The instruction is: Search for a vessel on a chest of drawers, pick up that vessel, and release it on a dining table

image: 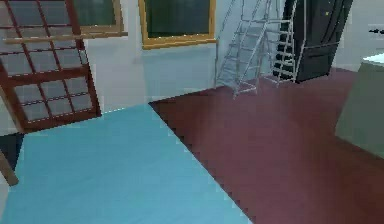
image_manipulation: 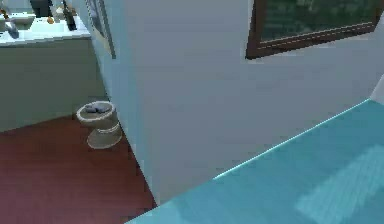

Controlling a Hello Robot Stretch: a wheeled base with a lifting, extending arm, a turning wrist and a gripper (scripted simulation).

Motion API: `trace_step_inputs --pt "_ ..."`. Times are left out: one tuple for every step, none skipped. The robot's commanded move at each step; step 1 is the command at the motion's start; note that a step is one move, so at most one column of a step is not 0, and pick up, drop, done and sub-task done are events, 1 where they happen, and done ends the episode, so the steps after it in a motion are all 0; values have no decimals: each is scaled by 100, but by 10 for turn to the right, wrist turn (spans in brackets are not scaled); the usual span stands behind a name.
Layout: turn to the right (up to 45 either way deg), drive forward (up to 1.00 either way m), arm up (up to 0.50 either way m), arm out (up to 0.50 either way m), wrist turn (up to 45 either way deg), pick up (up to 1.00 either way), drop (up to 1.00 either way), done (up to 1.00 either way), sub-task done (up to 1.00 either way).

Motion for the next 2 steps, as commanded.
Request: trace_step_inputs --pt "-300 0 0 0 0 0 0 0 0" --pt "0 100 0 0 0 0 0 0 0"
